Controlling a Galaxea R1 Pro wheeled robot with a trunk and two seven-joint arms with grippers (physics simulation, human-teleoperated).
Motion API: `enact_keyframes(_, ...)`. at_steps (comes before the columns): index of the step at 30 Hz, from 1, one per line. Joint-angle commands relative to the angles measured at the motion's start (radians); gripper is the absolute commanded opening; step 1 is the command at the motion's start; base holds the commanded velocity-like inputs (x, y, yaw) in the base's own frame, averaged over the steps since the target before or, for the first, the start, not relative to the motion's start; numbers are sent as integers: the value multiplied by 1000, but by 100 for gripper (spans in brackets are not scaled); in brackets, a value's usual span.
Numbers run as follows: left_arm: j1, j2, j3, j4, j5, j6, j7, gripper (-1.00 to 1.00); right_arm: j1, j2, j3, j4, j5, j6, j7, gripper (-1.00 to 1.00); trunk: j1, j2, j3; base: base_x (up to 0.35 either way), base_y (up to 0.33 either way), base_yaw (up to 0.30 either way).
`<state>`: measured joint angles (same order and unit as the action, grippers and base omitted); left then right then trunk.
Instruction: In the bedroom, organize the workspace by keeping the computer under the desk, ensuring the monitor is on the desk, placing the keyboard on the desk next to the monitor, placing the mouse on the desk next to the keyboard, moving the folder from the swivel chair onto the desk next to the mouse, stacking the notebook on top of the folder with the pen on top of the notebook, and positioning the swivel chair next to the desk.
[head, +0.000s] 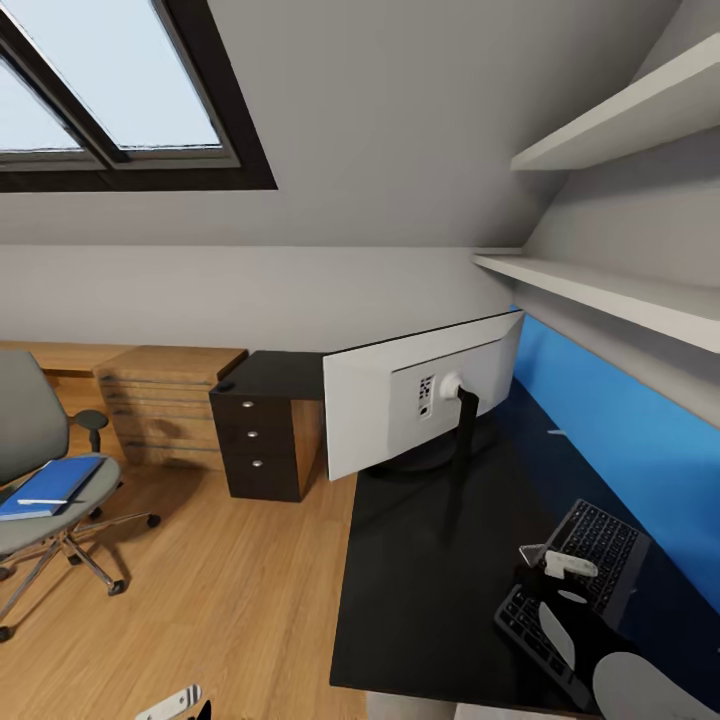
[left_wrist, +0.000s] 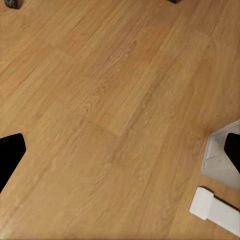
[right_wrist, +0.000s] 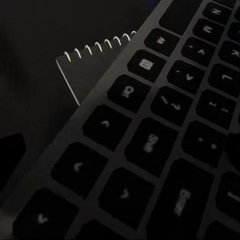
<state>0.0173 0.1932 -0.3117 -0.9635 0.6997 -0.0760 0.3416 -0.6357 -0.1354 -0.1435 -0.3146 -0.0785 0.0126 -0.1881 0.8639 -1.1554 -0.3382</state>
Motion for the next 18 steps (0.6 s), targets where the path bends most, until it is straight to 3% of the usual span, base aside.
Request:
enact_keyframes(1,0,2,-6,-1,11,-7,7,100,0,0,-2,31,-15,1,-2,100,0,-1,-1,-17,0,0)
enact_keyframes(7,0,2,-5,2,11,-7,7,100,0,0,-2,31,-15,1,-2,100,0,-1,-1,-14,0,0)
enact_keyframes(18,0,2,-4,2,11,-7,7,100,1,5,-2,30,-14,1,-2,100,0,-1,-1,-148,0,0)
